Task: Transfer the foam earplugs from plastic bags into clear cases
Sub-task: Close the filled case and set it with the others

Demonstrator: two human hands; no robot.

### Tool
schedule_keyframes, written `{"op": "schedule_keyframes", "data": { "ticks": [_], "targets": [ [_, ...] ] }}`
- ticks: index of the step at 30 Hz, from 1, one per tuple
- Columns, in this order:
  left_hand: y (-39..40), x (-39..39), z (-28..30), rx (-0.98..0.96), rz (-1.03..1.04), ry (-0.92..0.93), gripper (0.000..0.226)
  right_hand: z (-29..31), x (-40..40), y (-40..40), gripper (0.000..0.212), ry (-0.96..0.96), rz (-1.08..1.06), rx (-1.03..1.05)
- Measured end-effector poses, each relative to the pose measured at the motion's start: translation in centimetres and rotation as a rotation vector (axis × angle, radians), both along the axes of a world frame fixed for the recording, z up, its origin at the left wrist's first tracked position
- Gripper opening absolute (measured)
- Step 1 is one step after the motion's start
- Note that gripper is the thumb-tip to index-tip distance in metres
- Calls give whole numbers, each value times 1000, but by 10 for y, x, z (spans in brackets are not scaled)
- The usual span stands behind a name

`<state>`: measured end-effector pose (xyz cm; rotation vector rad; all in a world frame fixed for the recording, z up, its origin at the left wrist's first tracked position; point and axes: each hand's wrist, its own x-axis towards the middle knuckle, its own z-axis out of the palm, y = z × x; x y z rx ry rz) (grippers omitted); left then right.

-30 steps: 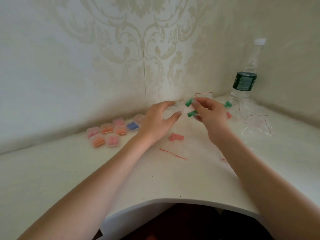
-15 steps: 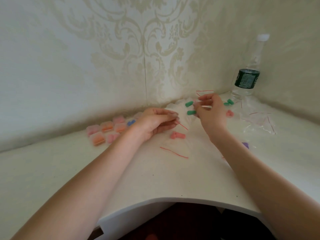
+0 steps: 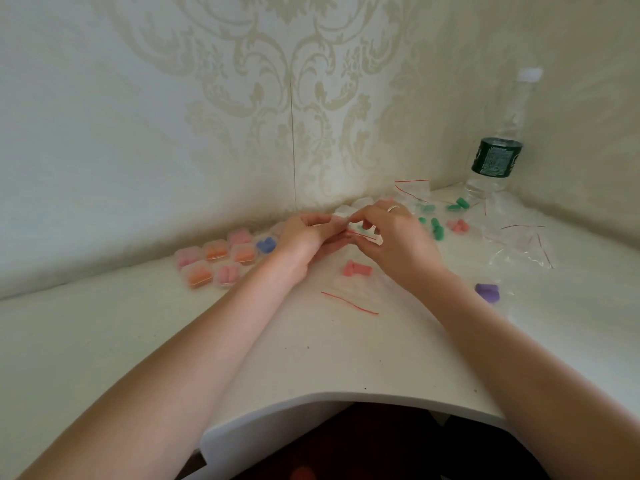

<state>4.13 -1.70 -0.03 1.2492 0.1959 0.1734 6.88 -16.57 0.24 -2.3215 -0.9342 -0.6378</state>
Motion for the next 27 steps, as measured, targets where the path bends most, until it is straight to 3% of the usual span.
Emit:
{"op": "schedule_keyframes", "data": {
  "ticks": [4,10,19,27],
  "targets": [
    [2,1,2,-36,-31,15,7,1,3,0,17,-5,-25,-25],
    [-6,1,0,216,-66,94,20,-2,3,3,18,30,-91,27],
    [-8,-1,0,252,-63,61,12,-3,3,5,3,228,-41,161],
    [-6,-2,-2,215,-37,5,10,-2,11,4,15,676,2,521]
  ]
}}
